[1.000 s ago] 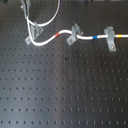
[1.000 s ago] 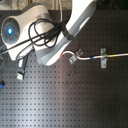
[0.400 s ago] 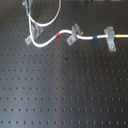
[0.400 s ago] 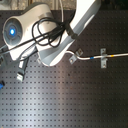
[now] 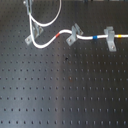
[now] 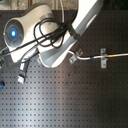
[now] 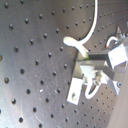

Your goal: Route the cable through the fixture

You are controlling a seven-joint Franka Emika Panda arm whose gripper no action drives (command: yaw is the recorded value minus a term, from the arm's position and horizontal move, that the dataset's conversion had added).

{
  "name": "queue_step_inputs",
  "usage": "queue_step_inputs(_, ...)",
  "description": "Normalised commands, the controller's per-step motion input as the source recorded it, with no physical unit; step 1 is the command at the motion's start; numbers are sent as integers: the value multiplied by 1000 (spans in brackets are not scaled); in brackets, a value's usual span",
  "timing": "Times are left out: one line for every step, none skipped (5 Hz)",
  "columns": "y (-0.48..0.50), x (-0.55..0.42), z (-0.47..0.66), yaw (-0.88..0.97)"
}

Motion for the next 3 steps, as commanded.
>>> queue_step_inputs(-131,135,-59,-77)
queue_step_inputs(-225,114,-94,-154)
queue_step_inputs(-401,45,-127,-97)
